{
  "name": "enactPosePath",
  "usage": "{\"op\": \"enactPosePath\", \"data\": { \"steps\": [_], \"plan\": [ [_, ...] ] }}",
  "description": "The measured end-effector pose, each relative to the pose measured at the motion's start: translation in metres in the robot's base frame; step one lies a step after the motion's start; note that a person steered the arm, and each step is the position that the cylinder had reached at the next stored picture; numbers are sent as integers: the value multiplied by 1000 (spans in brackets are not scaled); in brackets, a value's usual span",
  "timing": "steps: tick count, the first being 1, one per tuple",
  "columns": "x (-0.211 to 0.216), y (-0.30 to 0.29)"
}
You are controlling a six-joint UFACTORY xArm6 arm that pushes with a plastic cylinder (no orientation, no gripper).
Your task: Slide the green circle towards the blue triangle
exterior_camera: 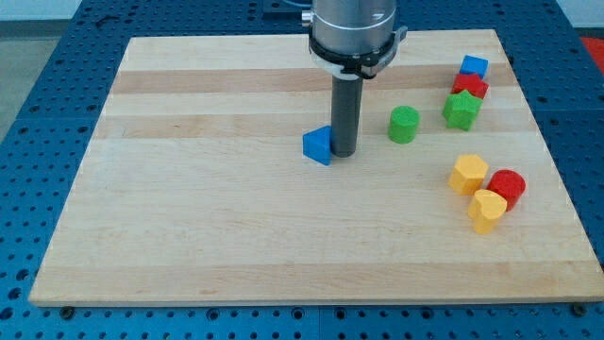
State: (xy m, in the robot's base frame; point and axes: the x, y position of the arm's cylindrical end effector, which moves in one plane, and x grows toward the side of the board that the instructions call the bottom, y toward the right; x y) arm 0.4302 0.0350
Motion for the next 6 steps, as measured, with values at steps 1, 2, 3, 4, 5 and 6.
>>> {"op": "enactPosePath", "data": {
  "steps": [1, 2, 3, 4, 5, 6],
  "plan": [
    [-22, 4],
    [-55, 16],
    [-73, 49],
    [-73, 111],
    [-56, 115],
    [-38, 85]
  ]
}}
